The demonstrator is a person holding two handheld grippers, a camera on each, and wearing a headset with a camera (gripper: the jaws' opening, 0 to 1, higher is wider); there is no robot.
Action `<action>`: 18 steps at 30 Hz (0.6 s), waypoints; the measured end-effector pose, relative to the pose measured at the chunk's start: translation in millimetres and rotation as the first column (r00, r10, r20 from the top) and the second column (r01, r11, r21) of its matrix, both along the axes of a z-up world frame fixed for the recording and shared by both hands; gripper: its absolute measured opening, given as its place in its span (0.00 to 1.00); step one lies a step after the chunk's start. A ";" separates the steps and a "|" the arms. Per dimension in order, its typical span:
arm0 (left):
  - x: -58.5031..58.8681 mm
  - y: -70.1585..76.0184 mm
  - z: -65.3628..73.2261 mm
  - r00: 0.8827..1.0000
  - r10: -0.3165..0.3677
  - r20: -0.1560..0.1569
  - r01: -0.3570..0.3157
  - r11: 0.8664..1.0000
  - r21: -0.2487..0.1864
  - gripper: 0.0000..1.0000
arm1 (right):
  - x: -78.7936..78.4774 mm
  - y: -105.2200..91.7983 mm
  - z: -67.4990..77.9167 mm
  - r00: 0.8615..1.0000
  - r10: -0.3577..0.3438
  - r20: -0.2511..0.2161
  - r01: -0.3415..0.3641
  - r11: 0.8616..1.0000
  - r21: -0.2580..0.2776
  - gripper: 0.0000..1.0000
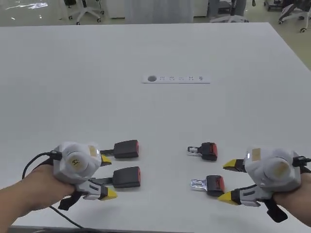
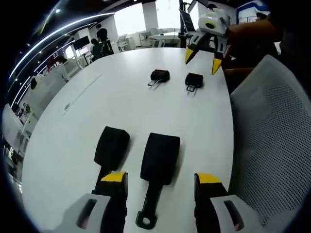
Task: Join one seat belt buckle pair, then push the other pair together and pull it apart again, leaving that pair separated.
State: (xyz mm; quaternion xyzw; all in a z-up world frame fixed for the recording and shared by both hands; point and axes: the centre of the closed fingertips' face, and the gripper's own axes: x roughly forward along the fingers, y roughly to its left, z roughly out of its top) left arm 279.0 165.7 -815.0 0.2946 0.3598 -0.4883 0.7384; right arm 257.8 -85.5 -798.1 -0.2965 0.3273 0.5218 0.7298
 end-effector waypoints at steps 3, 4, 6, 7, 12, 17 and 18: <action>1.4 -5.4 -4.0 1.000 -0.026 -0.004 0.026 1.000 0.016 0.54 | 0.2 2.5 -6.2 0.999 0.041 -0.016 -0.042 0.999 -0.025 0.48; 2.1 -6.4 -5.0 0.999 -0.033 -0.005 0.033 0.999 0.022 0.53 | 0.6 2.1 -9.1 0.999 0.049 -0.021 -0.050 0.998 -0.036 0.47; 3.8 -8.8 -7.1 0.999 -0.044 -0.013 0.044 0.999 0.027 0.53 | 3.0 0.3 -15.5 0.998 0.065 -0.026 -0.066 0.996 -0.062 0.47; 3.9 -10.0 -8.1 0.999 -0.051 -0.019 0.051 0.998 0.032 0.52 | 3.6 -0.3 -17.7 0.997 0.070 -0.030 -0.072 0.995 -0.070 0.47; 3.5 -11.7 -14.7 0.996 -0.072 -0.049 0.074 0.996 0.052 0.47 | 5.4 -3.5 -29.9 0.993 0.101 -0.066 -0.108 0.989 -0.104 0.44; 3.4 -13.4 -18.9 0.994 -0.088 -0.067 0.092 0.994 0.066 0.44 | 5.2 -4.1 -38.4 0.988 0.120 -0.094 -0.132 0.984 -0.123 0.42; 3.1 -13.6 -19.7 0.993 -0.093 -0.069 0.098 0.993 0.071 0.43 | 5.2 -3.9 -39.1 0.987 0.124 -0.099 -0.136 0.983 -0.125 0.41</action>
